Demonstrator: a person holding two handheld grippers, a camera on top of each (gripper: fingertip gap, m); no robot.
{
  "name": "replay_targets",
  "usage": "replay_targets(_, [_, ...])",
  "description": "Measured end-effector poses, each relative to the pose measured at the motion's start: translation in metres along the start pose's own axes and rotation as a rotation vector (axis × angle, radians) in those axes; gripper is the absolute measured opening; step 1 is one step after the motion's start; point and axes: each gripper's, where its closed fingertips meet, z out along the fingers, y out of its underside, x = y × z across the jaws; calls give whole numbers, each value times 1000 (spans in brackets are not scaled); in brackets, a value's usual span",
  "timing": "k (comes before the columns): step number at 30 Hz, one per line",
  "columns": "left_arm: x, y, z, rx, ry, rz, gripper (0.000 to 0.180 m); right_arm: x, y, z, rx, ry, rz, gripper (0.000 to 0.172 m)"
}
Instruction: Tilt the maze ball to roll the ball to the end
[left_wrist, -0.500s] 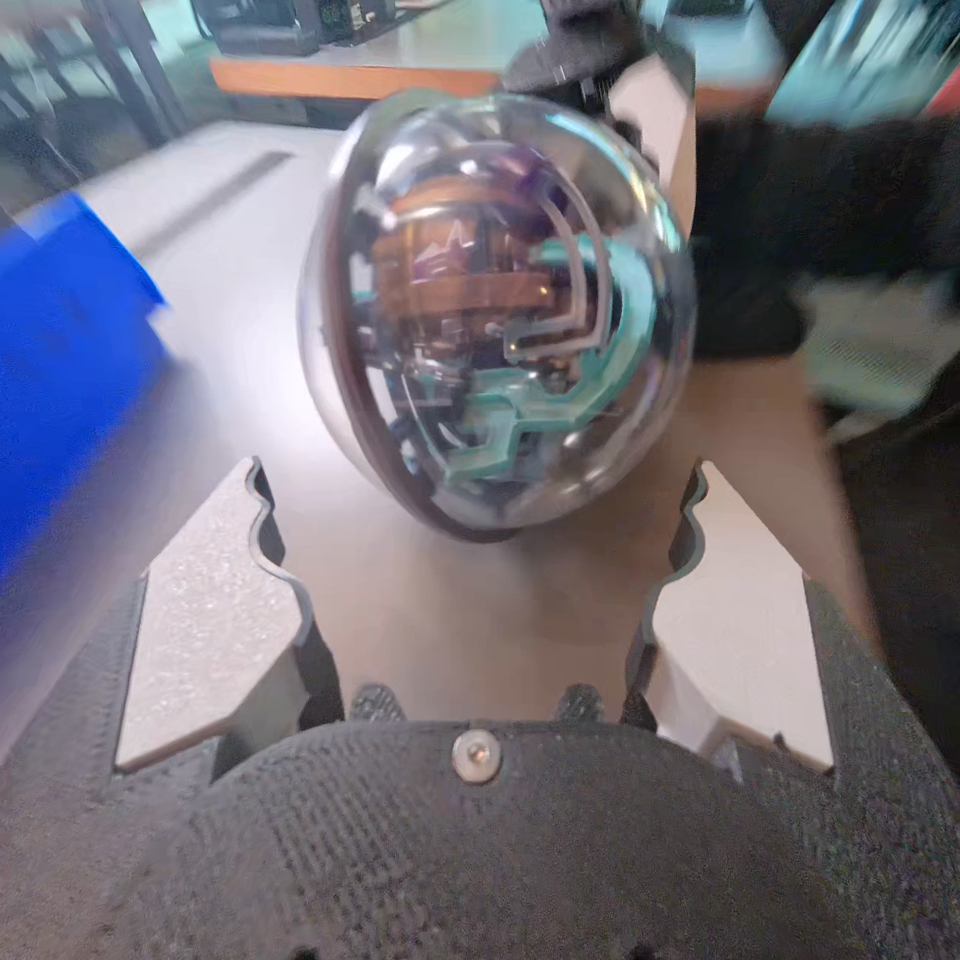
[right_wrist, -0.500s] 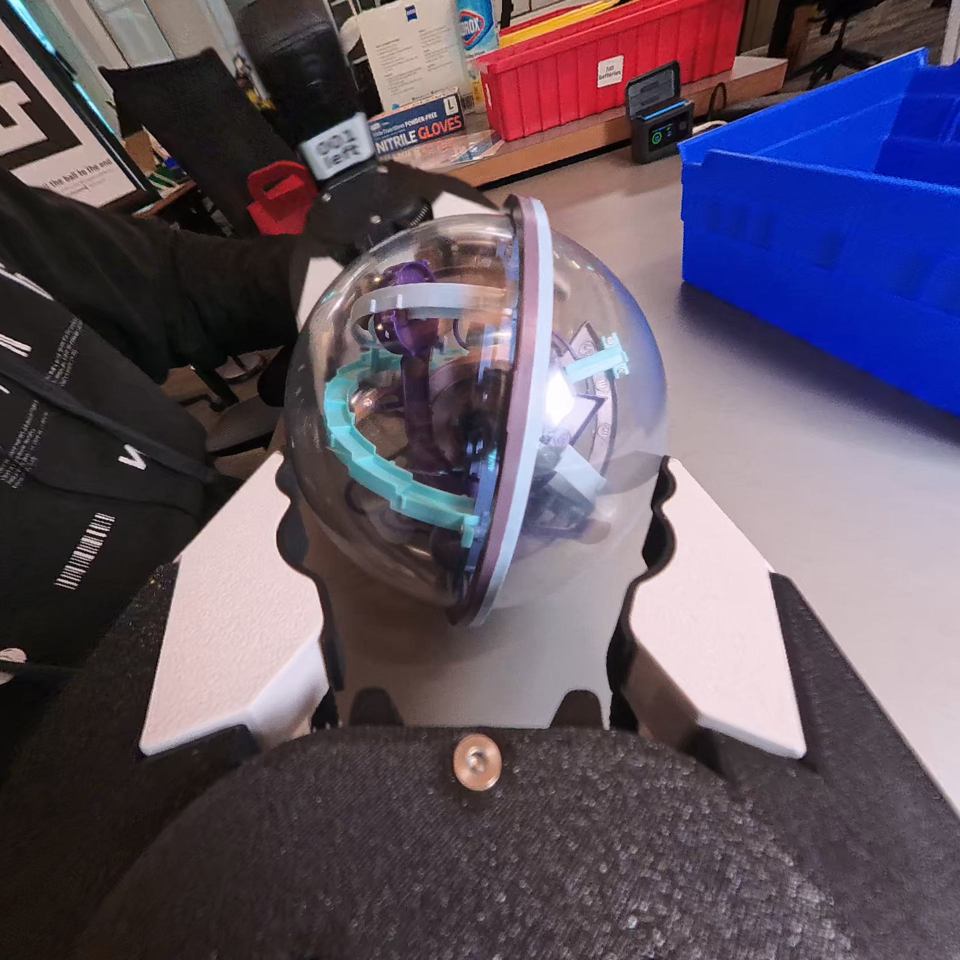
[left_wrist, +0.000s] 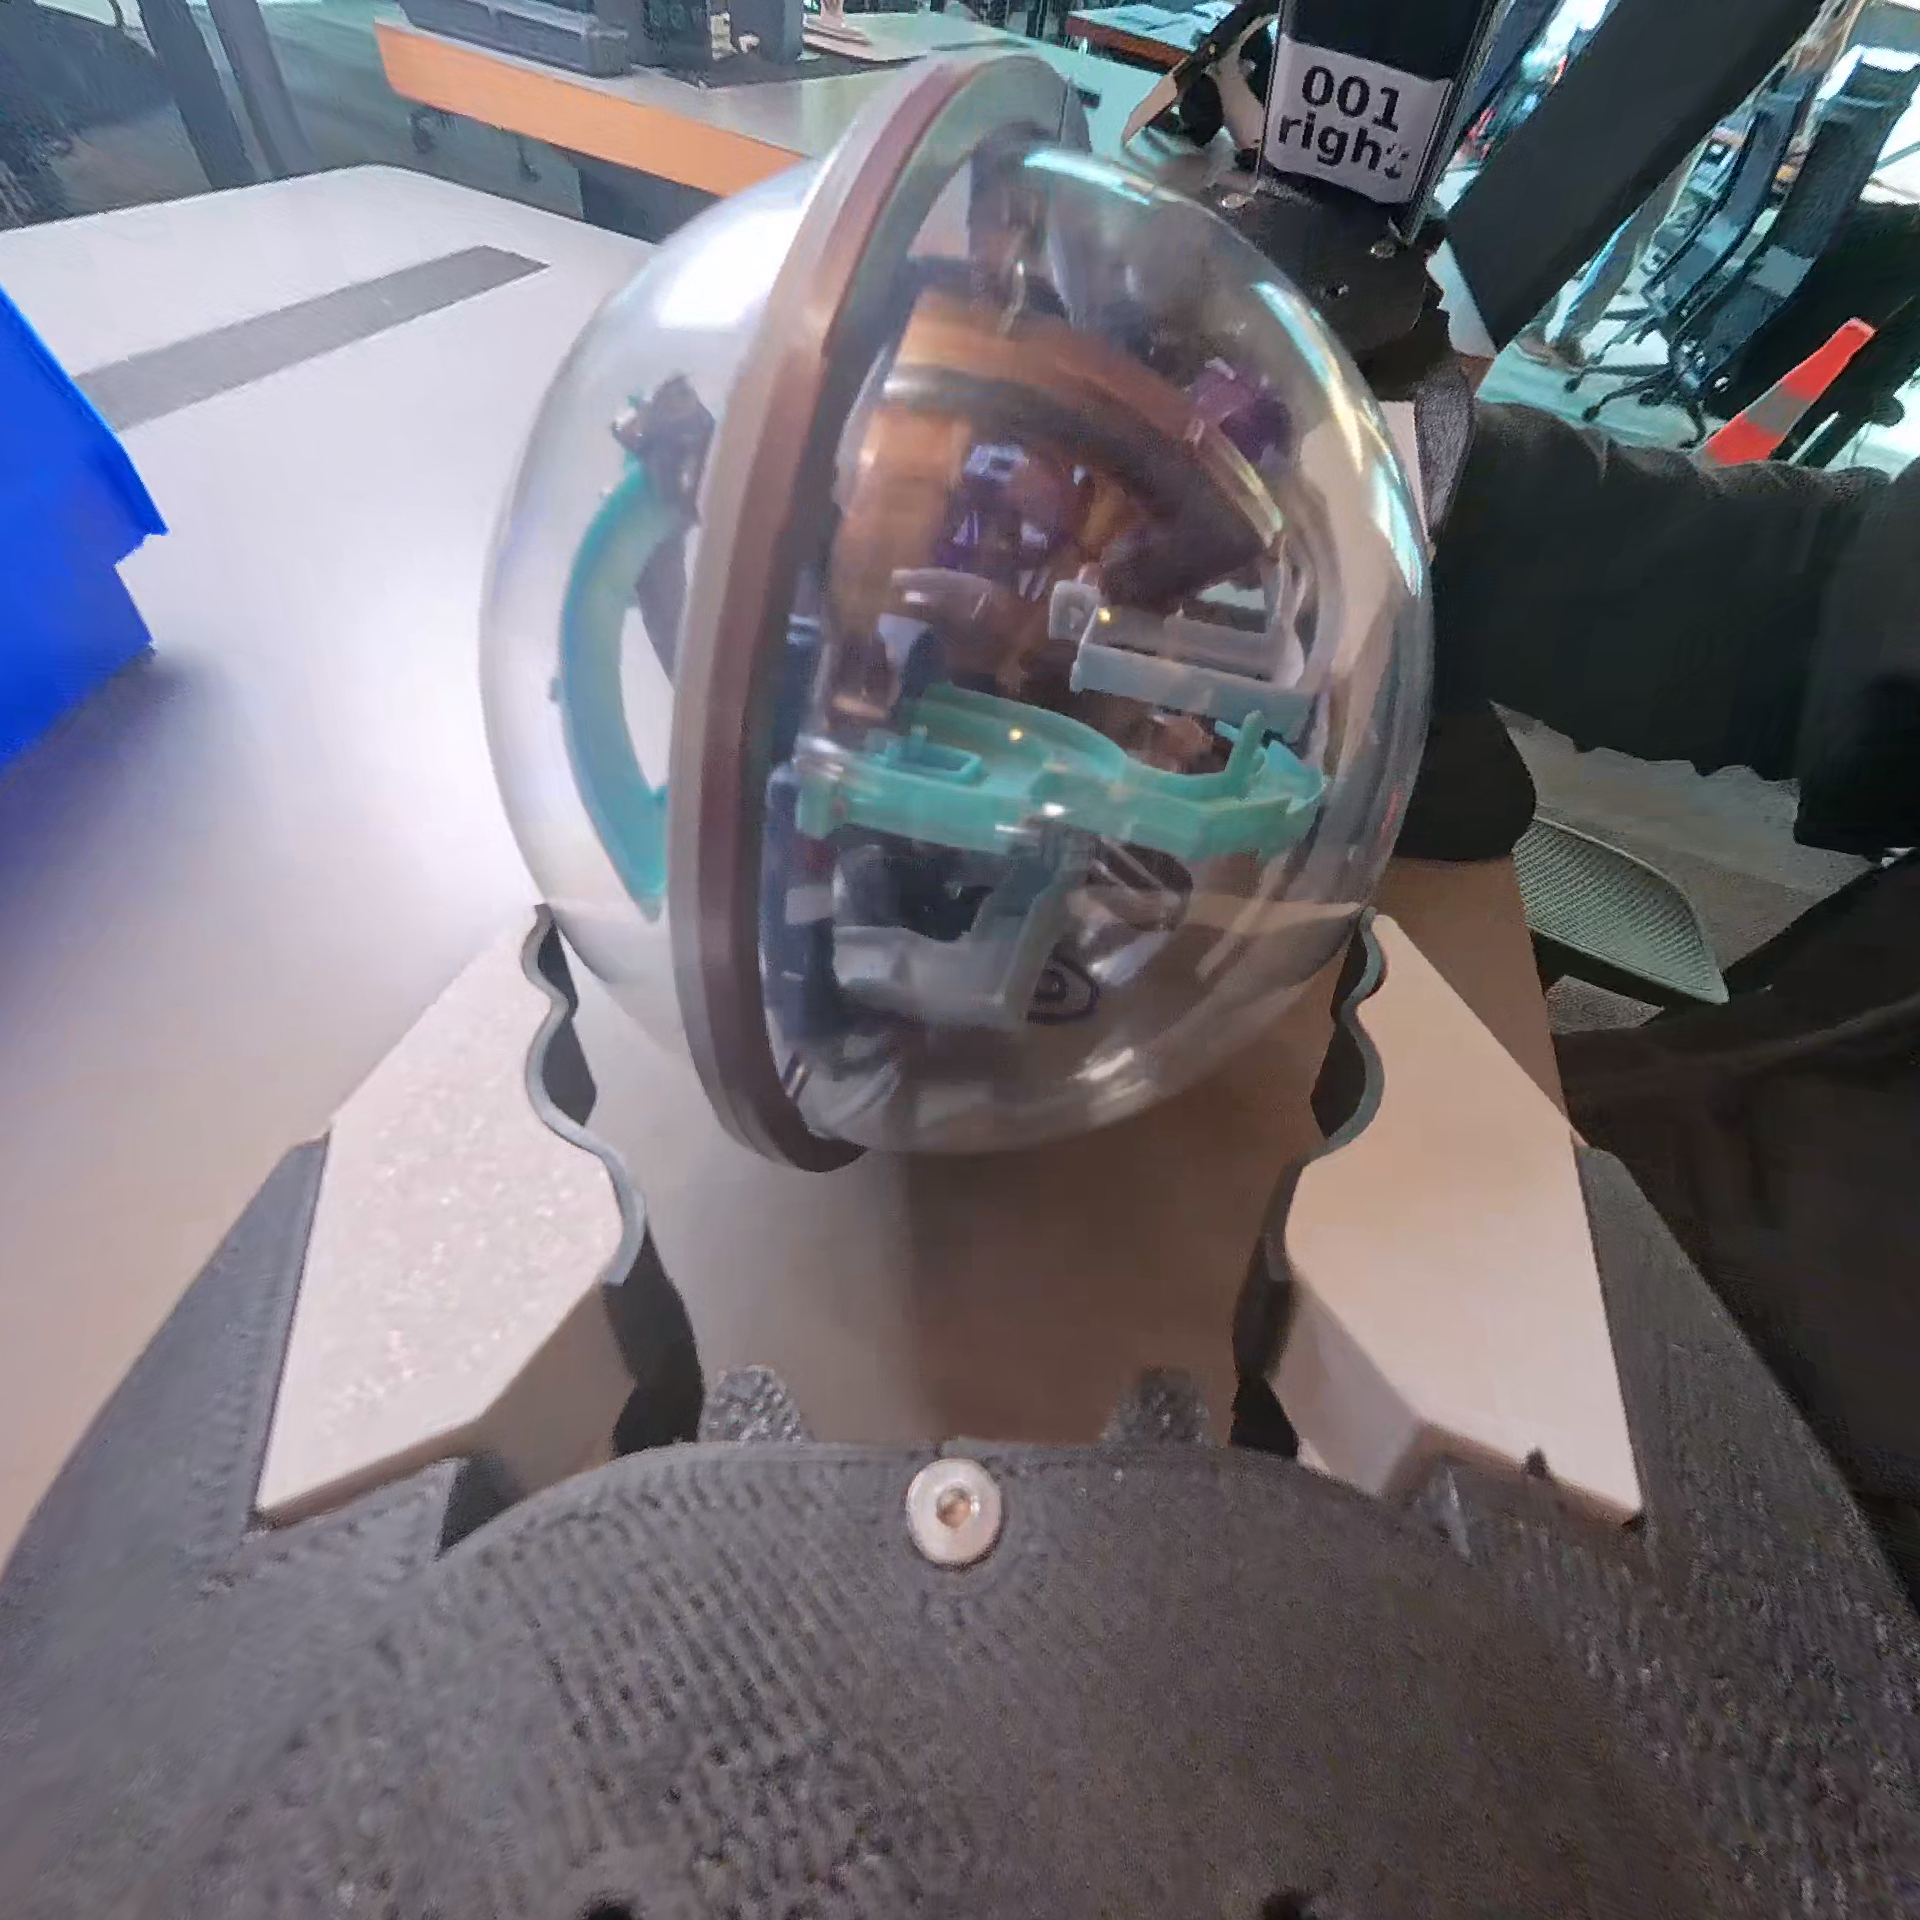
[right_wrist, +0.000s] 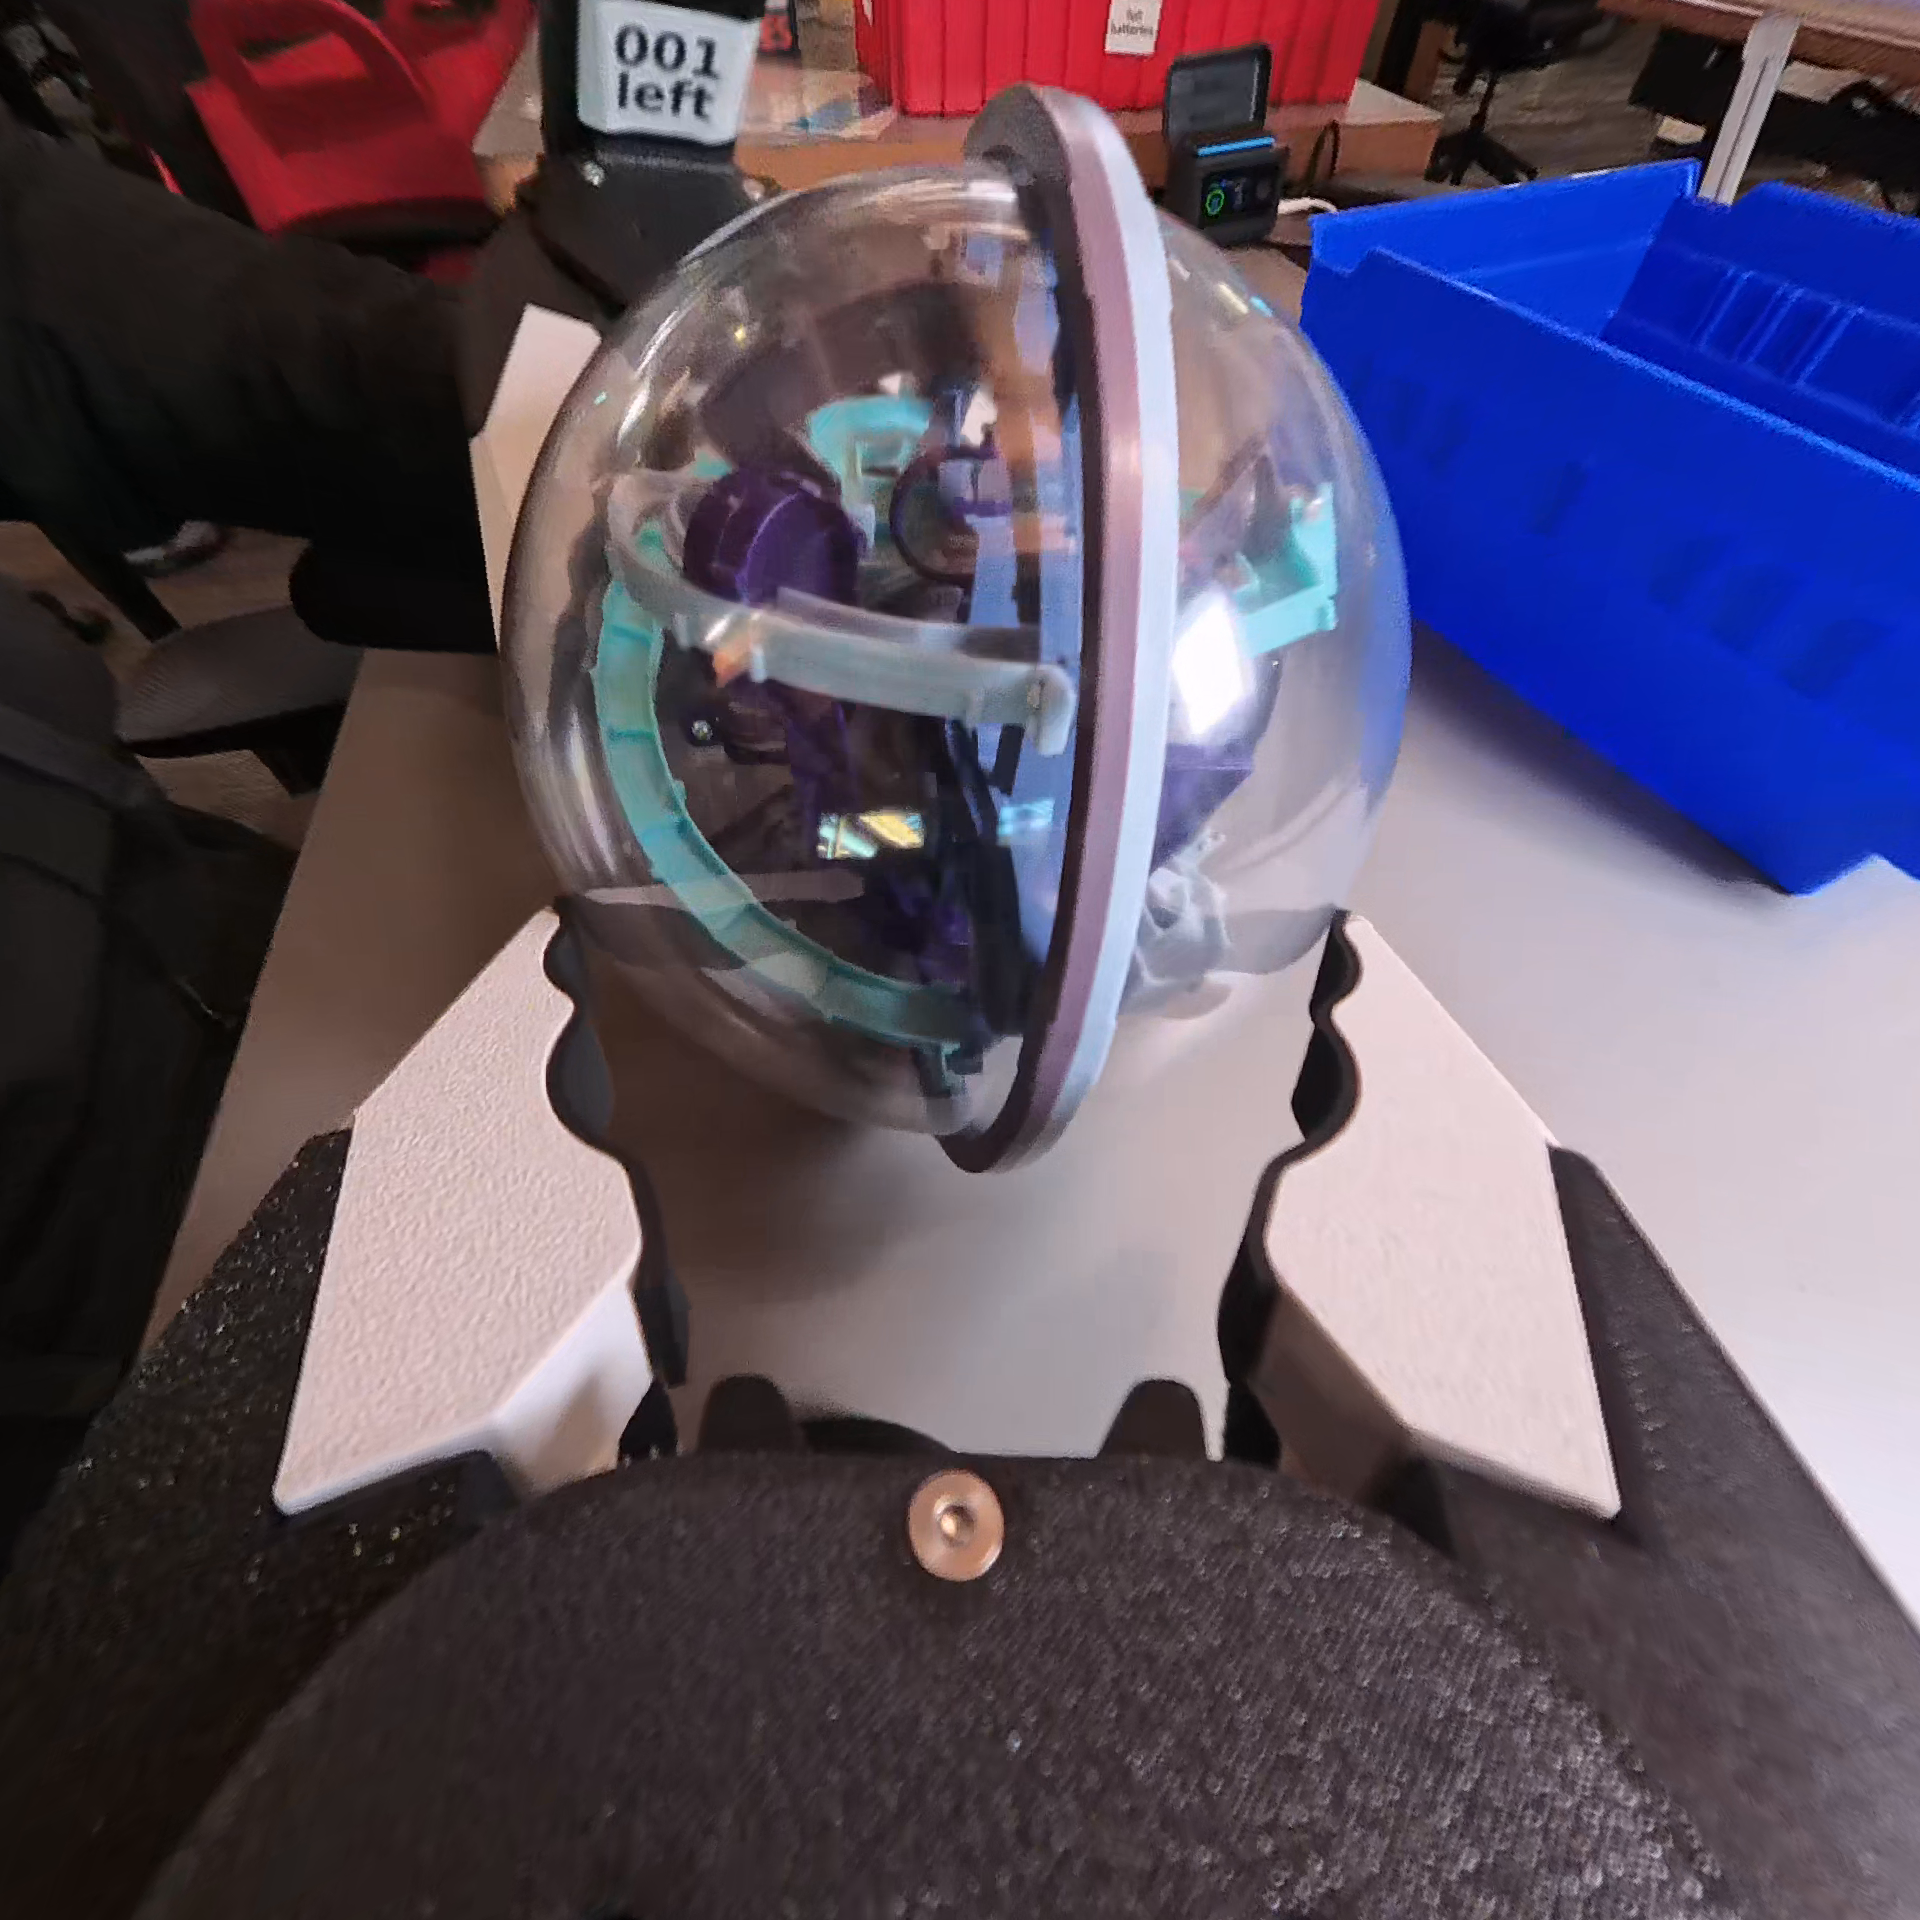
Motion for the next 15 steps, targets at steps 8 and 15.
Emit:
replay_targets(8, [-2,0,5,-5,13,-59,141,8,-38,-6,58,-11,-7,137])
replay_targets(15, [-6,-69,-15,139,-20,-31,141,21,-106,-25,86,-23,-68,138])
